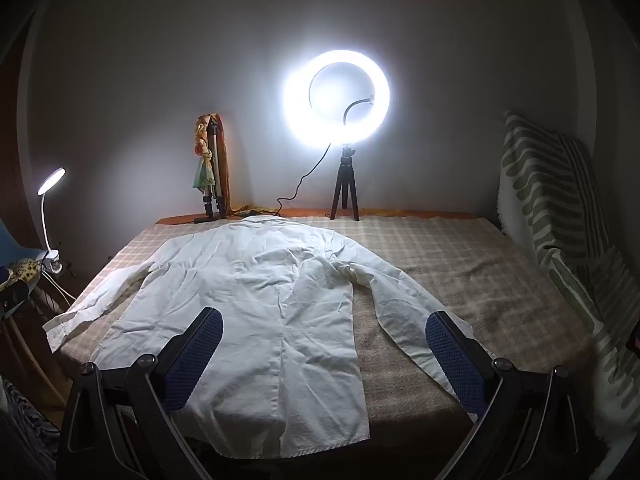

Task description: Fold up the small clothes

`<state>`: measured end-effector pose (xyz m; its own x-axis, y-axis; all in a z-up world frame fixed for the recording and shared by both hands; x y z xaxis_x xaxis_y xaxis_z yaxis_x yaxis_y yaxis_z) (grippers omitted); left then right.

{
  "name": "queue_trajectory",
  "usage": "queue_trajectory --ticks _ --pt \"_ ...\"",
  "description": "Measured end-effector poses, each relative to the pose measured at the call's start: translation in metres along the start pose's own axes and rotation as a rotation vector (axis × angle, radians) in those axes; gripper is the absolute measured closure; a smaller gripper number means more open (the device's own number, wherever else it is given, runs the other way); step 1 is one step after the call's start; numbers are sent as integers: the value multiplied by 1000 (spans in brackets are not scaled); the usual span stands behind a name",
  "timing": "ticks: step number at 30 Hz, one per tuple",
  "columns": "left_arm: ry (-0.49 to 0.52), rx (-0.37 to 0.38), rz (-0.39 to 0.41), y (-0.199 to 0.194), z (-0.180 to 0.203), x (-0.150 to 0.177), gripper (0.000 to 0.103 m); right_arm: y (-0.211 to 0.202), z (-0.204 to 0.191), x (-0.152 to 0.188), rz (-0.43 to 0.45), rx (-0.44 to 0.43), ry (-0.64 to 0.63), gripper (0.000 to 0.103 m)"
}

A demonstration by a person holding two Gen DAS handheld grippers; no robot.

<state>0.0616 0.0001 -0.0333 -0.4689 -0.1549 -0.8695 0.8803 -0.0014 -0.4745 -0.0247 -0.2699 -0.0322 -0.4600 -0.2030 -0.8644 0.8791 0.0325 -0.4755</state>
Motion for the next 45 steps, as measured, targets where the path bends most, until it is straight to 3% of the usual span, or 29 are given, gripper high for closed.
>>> queue_trajectory --ticks 45 --pt "-20 -1 8 2 -4 -7 1 -11 7 -8 18 65 2 0"
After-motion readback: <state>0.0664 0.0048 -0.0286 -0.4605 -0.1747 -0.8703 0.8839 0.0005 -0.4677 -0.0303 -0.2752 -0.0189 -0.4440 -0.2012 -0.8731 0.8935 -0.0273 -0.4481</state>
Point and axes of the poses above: each gripper's, at about its wrist camera, not at the fingertips, and y roughly the way its jaws point, z to its right, x to its underside, the point moved 7 cm from there along y, roughly the way its jaws point, and after that the axes turned 11 degrees about -y, right-handed, at the moved point
